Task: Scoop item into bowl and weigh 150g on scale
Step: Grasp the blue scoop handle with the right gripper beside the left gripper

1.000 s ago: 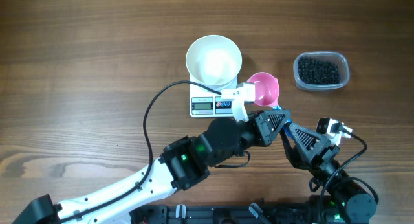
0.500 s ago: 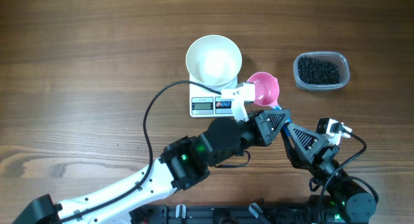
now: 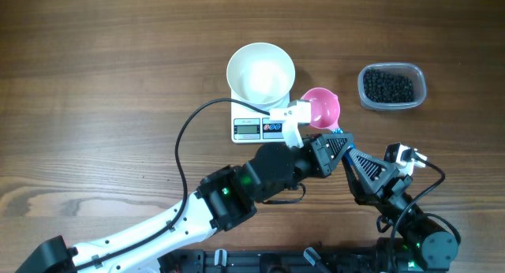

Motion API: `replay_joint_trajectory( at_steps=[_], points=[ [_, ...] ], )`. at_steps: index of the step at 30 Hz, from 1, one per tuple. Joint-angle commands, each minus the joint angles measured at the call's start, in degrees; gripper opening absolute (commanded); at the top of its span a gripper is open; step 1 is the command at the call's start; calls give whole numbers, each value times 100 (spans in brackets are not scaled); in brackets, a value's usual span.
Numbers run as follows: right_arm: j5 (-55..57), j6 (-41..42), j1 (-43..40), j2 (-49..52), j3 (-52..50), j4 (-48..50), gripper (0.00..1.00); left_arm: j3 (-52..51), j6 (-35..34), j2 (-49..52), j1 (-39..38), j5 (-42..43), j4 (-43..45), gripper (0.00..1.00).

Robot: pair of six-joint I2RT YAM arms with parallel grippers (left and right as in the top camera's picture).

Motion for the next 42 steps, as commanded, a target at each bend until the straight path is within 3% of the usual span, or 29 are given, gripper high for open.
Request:
replay_joint_trajectory(
  at_steps=[1,42],
  points=[
    [186,17,24,-26,-7,-22,27,-15,-13,-4,-20,-55,44,4],
    [-35,35,24,-26,-7,44,22,-15,-13,-4,-20,-57,44,4]
  ],
)
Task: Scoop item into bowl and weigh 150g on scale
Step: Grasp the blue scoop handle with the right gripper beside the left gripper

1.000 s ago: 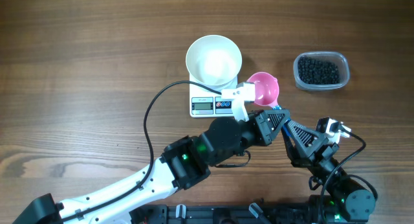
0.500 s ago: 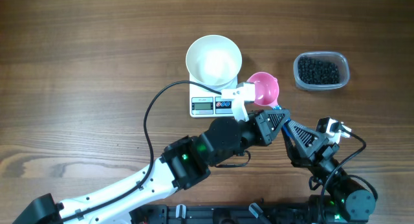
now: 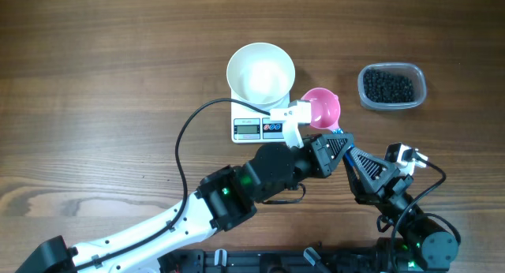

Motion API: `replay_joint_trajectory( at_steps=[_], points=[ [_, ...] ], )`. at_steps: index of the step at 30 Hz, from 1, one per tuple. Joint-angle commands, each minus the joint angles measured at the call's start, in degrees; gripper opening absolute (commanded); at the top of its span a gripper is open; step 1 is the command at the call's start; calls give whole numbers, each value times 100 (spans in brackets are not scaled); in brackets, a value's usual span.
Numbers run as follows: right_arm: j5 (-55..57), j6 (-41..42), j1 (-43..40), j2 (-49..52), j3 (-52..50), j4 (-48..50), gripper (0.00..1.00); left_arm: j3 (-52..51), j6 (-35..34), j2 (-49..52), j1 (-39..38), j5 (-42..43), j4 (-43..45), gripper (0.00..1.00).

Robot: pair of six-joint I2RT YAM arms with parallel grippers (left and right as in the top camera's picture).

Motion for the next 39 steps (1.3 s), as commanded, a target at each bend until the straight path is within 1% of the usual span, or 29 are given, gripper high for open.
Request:
replay_joint_trajectory(
  at_steps=[1,5,6,7,8,9,10,11,12,13,14,15,20,22,23,26,28,30,32,33,35,36,38,39],
  points=[
    [-107,20,24,-26,-7,37,22,-15,-13,-4,-20,-61,42,4],
    [-107,17,24,-26,-7,37,21,-15,-13,-4,-20,-59,42,4],
    [-107,20,24,-26,-7,37,20,-15,-13,-4,-20,-59,39,4],
    [-107,17,24,-26,-7,37,16,-15,-13,-4,-20,-59,42,4],
    [-107,17,24,-26,-7,37,12,-15,-13,-4,-20,-59,39,9],
    [-107,17,24,-26,-7,37,9,-15,-13,-4,-20,-59,39,19],
    [-107,17,24,-26,-7,37,8,-15,-13,-4,-20,-57,39,28],
    [-107,17,24,-26,-7,37,7,-15,-13,-4,-20,-57,39,41],
    [-107,15,24,-26,-7,37,5,-15,-13,-4,-20,-57,39,49],
    [-107,15,24,-26,-7,37,4,-15,-13,-4,-20,-57,39,59],
    [-107,17,24,-26,-7,37,4,-15,-13,-4,-20,-57,39,68],
    [-107,15,24,-26,-7,37,4,-15,-13,-4,-20,-57,39,71],
    [-107,17,24,-26,-7,35,4,-15,-13,-4,-11,-79,39,74],
    [-111,17,24,-26,-7,35,4,-15,-13,-4,-2,-122,37,74],
    [-114,17,24,-26,-7,35,4,-15,-13,-4,9,-199,35,72],
    [-131,17,24,-26,-7,35,4,-15,-15,-4,24,-317,37,65],
    [-131,22,24,-26,-7,33,4,-15,-13,-4,24,-323,39,58],
    [-129,22,24,-26,-7,31,4,-15,-13,-4,22,-337,35,47],
    [-129,24,24,-26,-7,31,4,-15,-15,-4,22,-378,15,38],
    [-129,44,24,-26,-7,31,4,-15,-13,-4,24,-391,13,38],
    [-125,74,24,-26,-7,31,4,-15,-13,-4,24,-426,13,38],
    [-101,114,24,-26,-7,28,4,-15,-13,-4,24,-444,13,42],
    [-44,168,24,-26,-7,13,4,-15,-13,-4,24,-468,13,58],
    [31,168,24,-26,-7,15,4,-15,-13,-4,31,-468,13,61]
  ],
)
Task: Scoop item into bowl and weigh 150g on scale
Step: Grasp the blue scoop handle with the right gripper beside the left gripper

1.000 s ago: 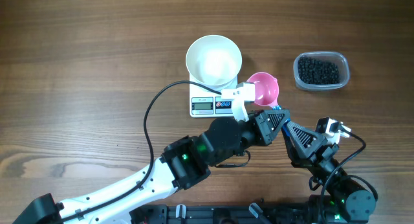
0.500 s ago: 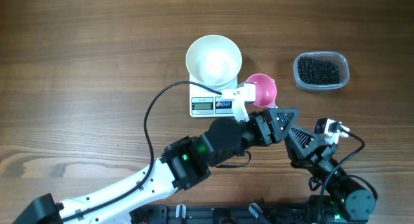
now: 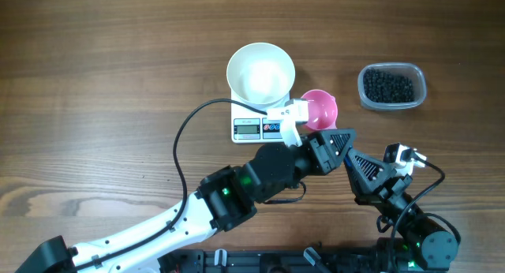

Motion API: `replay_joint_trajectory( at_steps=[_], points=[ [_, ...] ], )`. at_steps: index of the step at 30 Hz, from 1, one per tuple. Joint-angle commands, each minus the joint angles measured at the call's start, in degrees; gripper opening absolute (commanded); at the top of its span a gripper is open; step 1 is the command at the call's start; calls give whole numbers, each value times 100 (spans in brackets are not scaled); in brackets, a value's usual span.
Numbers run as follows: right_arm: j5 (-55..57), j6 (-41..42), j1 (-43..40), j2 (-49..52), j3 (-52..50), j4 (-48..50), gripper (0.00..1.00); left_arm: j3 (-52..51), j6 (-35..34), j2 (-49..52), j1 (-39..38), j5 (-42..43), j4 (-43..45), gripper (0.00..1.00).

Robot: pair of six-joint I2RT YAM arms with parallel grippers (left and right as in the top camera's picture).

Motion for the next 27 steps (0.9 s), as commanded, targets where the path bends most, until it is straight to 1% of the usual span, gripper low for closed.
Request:
replay_joint_trajectory(
  at_steps=[1,2,3,5,7,9,10,11,14,16,21,23,24,25,27],
  points=[
    [181,118,24,-31,-4,37,4,-15,-2,-4,42,-162,0,65],
    [225,120,24,-31,-4,37,4,-15,-2,-4,42,-168,0,68],
    [254,120,24,-31,-4,37,4,-15,-2,-4,42,-201,-2,68],
    [262,116,24,-31,-4,37,4,-15,-2,-4,42,-234,-9,65],
    [262,118,24,-31,-4,35,4,-15,-2,-4,42,-337,-46,58],
    [264,118,24,-31,-4,35,4,-15,-4,-4,42,-466,-87,49],
    [280,118,24,-31,-4,35,4,-15,-2,-4,42,-505,-90,42],
    [280,116,24,-31,-4,35,4,-15,-2,-4,42,-507,-85,38],
    [275,114,24,-31,-4,35,4,-15,-2,-4,42,-509,-85,30],
    [254,114,24,-31,-4,35,4,-15,-2,-4,42,-551,-85,27],
    [234,116,24,-31,-4,35,4,-15,-2,-4,42,-549,-85,13],
    [234,116,24,-31,-4,35,4,-15,-2,-4,42,-549,-85,10],
    [234,116,24,-31,-4,35,4,-15,-2,-4,42,-549,-83,6],
    [234,114,24,-31,-4,35,4,-15,-2,-4,42,-549,-83,4],
    [232,114,24,-31,-4,37,5,-15,-2,-4,42,-549,-83,4]
  ],
)
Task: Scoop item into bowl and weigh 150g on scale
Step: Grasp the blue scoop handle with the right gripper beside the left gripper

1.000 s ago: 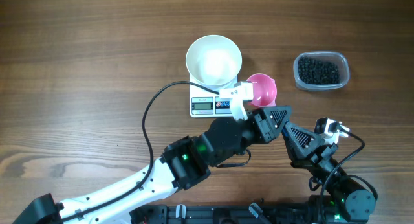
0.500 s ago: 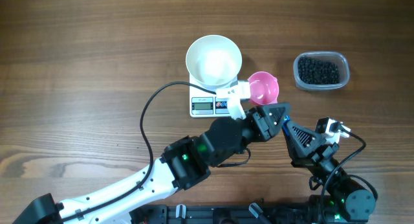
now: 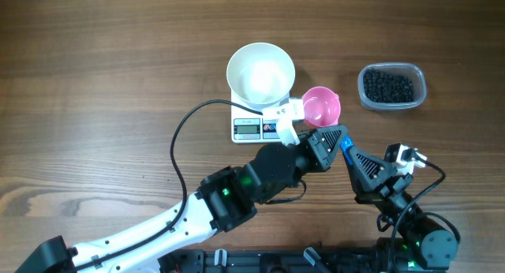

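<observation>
The pink scoop hovers just right of the scale, between the white bowl and the tub of black beans. The bowl stands on the scale and looks empty. My left gripper sits right below the scoop and is shut on its handle; a blue strip shows along the fingers' right edge. A white wrist mount overlaps the scale's right end. My right gripper points up-left, its tip almost touching the left fingers. It is seen side-on, so its opening is hidden.
The left arm runs from the bottom left, with a black cable looping over the table left of the scale. The right arm's base sits at the bottom right. Bare wood lies left of and beyond the bowl.
The left gripper's outline has narrowed and turned, and the blue strip shows again at its right edge. The scoop has shifted slightly right and up. The right arm has not moved.
At the two oldest moments the scoop hung right of the scale with both grippers meeting below it, nothing changing. Then the left gripper looked wider and the scoop sat slightly left. Now the outline is narrow again and the scoop is back near its first spot.
</observation>
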Motion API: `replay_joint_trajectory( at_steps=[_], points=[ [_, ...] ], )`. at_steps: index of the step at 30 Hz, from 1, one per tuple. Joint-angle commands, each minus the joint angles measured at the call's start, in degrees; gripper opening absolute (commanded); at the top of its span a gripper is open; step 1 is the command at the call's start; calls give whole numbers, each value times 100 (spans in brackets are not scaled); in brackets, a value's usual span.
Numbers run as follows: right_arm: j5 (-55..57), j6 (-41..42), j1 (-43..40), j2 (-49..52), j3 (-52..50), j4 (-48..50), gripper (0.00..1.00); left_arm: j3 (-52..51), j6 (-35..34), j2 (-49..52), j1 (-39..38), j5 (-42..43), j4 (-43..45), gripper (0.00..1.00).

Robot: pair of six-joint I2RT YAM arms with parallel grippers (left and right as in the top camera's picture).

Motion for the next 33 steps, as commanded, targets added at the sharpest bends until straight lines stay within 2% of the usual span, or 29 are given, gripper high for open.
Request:
replay_joint_trajectory(
  at_steps=[1,7,10,16,33],
  points=[
    [79,57,24,-33,-4,103,6,-15,46,-4,44,-168,-46,4],
    [85,59,24,-33,-4,103,37,-15,46,-4,44,-164,-48,4],
    [90,184,24,-33,-4,103,39,-15,46,-4,22,-160,-50,4],
    [129,210,24,-33,-4,116,40,-15,46,-4,-74,-164,-50,4],
    [15,210,24,-33,-4,114,24,-15,46,-2,-74,-166,-48,4]
  ],
)
